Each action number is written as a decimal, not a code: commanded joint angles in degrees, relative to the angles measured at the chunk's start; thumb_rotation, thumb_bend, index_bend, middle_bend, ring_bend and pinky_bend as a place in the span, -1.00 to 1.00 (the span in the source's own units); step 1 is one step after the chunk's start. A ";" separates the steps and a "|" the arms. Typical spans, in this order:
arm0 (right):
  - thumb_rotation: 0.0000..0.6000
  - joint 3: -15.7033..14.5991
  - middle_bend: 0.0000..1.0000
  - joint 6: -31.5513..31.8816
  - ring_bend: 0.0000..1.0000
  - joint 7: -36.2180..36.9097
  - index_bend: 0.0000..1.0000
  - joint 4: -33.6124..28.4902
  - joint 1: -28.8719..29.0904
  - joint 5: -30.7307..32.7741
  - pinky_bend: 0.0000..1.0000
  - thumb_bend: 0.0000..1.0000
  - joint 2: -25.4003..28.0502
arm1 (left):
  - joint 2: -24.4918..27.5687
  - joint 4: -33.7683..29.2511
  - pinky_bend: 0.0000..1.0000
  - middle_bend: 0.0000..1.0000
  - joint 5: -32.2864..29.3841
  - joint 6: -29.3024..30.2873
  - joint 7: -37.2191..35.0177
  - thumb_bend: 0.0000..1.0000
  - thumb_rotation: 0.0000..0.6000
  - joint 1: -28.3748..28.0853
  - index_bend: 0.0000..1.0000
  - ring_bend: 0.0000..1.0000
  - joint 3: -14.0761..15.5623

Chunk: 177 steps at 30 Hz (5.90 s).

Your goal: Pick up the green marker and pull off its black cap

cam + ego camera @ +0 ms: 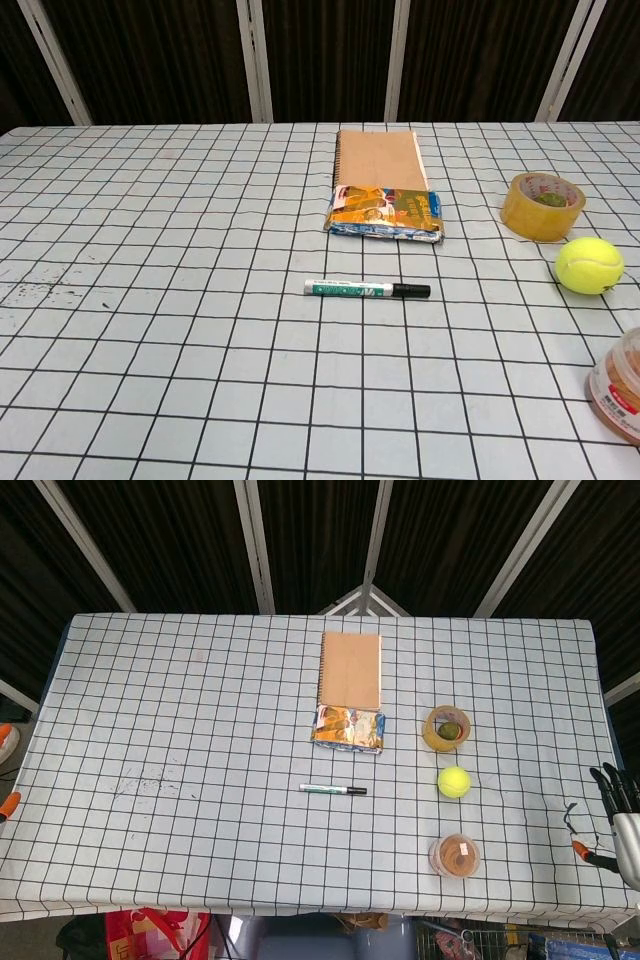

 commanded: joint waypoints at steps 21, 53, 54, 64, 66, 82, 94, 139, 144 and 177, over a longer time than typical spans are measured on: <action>1.00 -0.08 -1.00 -0.49 -1.00 -3.41 -1.00 -1.85 0.01 0.78 -1.00 -0.85 0.73 | -0.55 5.02 -1.00 -1.00 -2.50 -3.06 -1.46 -0.22 1.00 -1.34 -1.00 -1.00 -0.91; 1.00 2.44 -1.00 -7.03 -1.00 -24.02 -1.00 -13.18 5.55 11.31 -1.00 -0.85 -1.02 | -23.21 29.19 -1.00 -1.00 -37.48 -28.22 30.42 -0.22 1.00 -39.05 -1.00 -1.00 -16.78; 1.00 2.36 -1.00 -7.20 -1.00 -24.44 -1.00 -13.14 5.65 11.68 -1.00 -0.85 -1.29 | -24.07 29.93 -1.00 -1.00 -35.47 -28.87 30.19 -0.22 1.00 -40.18 -1.00 -1.00 -16.19; 1.00 2.19 -1.00 -7.52 -1.00 -25.66 -1.00 -11.91 5.88 14.87 -1.00 -0.85 -3.24 | -33.27 40.53 -0.98 -1.00 -4.31 -30.22 21.74 -0.22 1.00 -49.67 -1.00 -1.00 -5.64; 1.00 2.08 -1.00 -7.61 -1.00 -25.88 -1.00 -11.70 5.94 15.26 -1.00 -0.85 -3.44 | -35.39 45.29 -0.95 -1.00 3.23 -29.04 16.88 -0.22 1.00 -51.81 -1.00 -1.00 -2.67; 1.00 1.81 -1.00 -10.31 -1.00 -24.78 -1.00 -7.55 7.06 18.80 -1.00 -0.85 -5.82 | -61.33 79.18 -0.80 -0.95 7.75 -33.08 -18.03 -0.19 1.00 -60.35 -0.69 -1.00 -3.45; 1.00 1.48 -1.00 -12.24 -1.00 -24.42 -1.00 -5.10 8.13 19.99 -1.00 -0.85 -7.56 | -58.74 69.83 -0.93 -0.64 -8.31 -52.04 -16.35 -0.02 1.00 -67.10 -0.36 -1.00 -15.76; 1.00 0.75 -1.00 -14.65 -1.00 -20.20 -1.00 2.12 9.99 18.82 -1.00 -0.85 -11.77 | -47.18 19.44 -1.00 -0.50 -92.63 -26.29 37.03 -0.07 1.00 -80.59 -0.26 -1.00 -11.26; 1.00 0.54 -1.00 -14.51 -1.00 -18.91 -1.00 2.88 9.65 18.27 -1.00 -0.85 -11.90 | -49.27 19.52 -1.00 -0.50 -91.15 -24.74 39.63 -0.07 1.00 -80.31 -0.25 -1.00 -10.07; 1.00 0.75 -1.00 -14.38 -1.00 -18.18 -1.00 3.59 9.07 18.29 -1.00 -0.85 -12.09 | -53.78 18.44 -1.00 -0.49 -81.13 -23.27 45.40 -0.07 1.00 -73.24 -0.21 -1.00 -9.05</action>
